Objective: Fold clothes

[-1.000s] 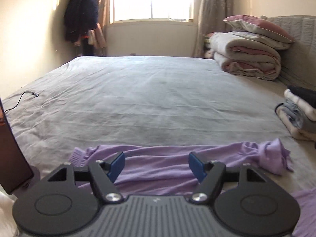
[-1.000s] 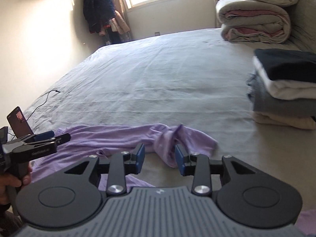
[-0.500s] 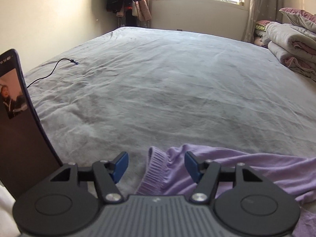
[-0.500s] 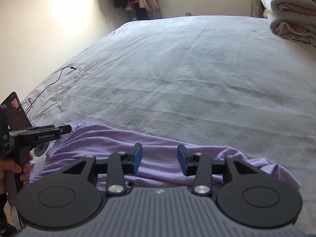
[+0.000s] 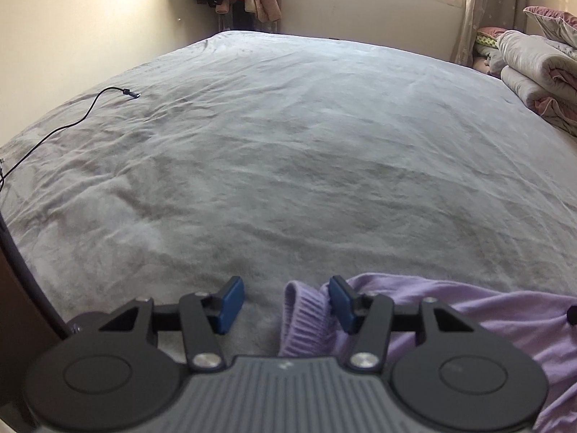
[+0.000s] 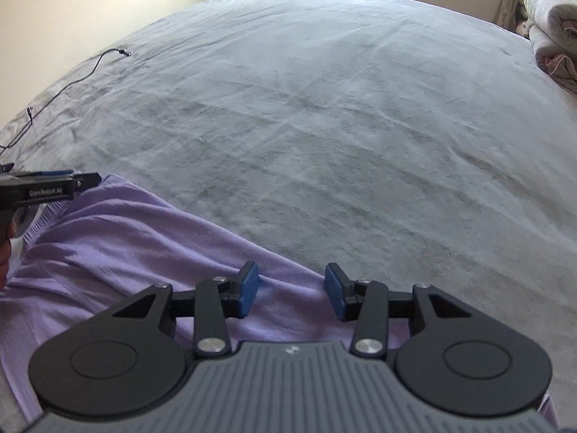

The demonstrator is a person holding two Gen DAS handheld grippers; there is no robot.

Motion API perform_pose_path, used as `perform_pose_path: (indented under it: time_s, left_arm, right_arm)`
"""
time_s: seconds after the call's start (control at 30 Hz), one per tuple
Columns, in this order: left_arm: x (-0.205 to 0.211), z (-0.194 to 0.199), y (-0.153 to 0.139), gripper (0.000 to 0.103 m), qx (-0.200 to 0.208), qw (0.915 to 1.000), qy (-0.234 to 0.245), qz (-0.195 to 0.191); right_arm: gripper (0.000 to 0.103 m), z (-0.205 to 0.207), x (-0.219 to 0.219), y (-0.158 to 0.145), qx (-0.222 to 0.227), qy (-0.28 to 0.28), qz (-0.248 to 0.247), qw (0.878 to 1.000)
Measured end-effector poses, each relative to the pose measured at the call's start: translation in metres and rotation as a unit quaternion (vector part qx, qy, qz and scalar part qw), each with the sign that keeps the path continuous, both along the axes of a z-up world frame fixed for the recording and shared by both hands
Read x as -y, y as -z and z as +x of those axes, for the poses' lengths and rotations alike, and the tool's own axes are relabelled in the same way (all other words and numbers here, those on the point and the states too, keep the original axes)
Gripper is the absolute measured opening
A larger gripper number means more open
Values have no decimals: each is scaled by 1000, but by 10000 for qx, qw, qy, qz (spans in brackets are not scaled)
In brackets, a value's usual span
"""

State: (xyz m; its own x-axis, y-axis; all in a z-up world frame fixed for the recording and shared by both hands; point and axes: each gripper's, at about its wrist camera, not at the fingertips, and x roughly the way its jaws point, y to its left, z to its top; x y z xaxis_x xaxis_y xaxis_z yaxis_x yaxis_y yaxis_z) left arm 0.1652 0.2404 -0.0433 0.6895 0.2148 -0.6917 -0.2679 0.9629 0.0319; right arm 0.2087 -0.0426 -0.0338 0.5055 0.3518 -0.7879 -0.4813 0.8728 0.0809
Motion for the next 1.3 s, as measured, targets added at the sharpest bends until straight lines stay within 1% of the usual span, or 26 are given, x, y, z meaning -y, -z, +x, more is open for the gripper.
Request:
perform_pose_path:
  time_s: [0.03,0.07,0.1,0.13,0.17,0.2,0.27,0.37,0.4,0.53,0.57,0.63,0.7,0.77,0.83,0.87,0.9,0.93,0.97,1.03,1.1,1.17,1.3]
  left_arm:
    - [1,0,1,51,20,10000,-3,41]
    - [3,0,2,44,20,9999,55,125]
    - [6,0,3,38,19,9997,113,209]
    - [8,0,2,34,9,9995,206,256]
    - [10,0,2,25,0,9993,244,295]
    - [12,0,2,24,-9,9990,282,335]
    - [14,0,2,22,-11,9986,320,417]
    - [13,-1,1,20,25,9990,213,391]
    - [12,-2,0,13,53,9992,155,377]
    - [5,-4,-3,12,230,9988,-121,416]
    - [4,-4,-3,12,256,9987,-173,417]
    - [3,-5,-3,12,301,9983,-250,423]
    - [3,-5,-4,12,312,9985,-238,383]
    - [2,-5,-5,13,318,9988,-186,311]
    - [0,-3,-6,16,262,9994,-106,213]
    - [-2,-2,-6,21,234,9996,-84,161]
    - [-2,-2,-5,23,196,9997,-75,101]
    - [-3,-1,-5,23,157,9998,-66,41]
    - [-3,0,-4,26,127,9999,-54,32]
    - [-1,0,-1,31,96,9999,6,88]
    - [2,0,1,34,64,9999,67,144]
    - [4,0,2,34,56,9997,83,202]
    - [4,0,3,34,69,9997,99,226]
  right_arm:
    - [45,0,-2,2,22,-33,-77,10000]
    - [41,-1,-5,3,53,-80,-164,9998]
    - [34,-4,-9,3,88,-162,-256,9995]
    - [29,-6,-13,2,123,-277,-349,9989]
    - [16,-8,-18,1,150,-404,-443,9981]
    - [8,-10,-22,0,172,-500,-526,9972]
    - [5,-12,-29,-1,254,-563,-713,9955]
    - [3,-12,-37,-5,456,-586,-975,9925]
    - [3,-12,-38,-6,542,-578,-1049,9913]
    - [2,-5,-43,-14,846,-413,-1197,9883]
    - [0,-2,-44,-15,932,-366,-1241,9872]
    - [0,4,-47,-18,1094,-266,-1329,9847]
    - [0,10,-47,-20,1085,-204,-1302,9853]
    - [0,14,-47,-22,943,-193,-1159,9886]
    - [2,16,-45,-22,633,-225,-858,9940]
    - [12,17,-44,-22,454,-246,-685,9963]
    - [14,18,-43,-21,326,-257,-541,9977]
    - [20,18,-44,-21,253,-257,-429,9984]
    - [31,18,-44,-21,181,-258,-317,9990]
    - [36,18,-46,-20,56,-304,-145,9994]
    - [36,19,-51,-17,-9,-343,-166,9993]
    - [36,21,-55,-13,-24,-337,-217,9992]
    - [36,28,-57,-11,-176,-278,-13,9995]
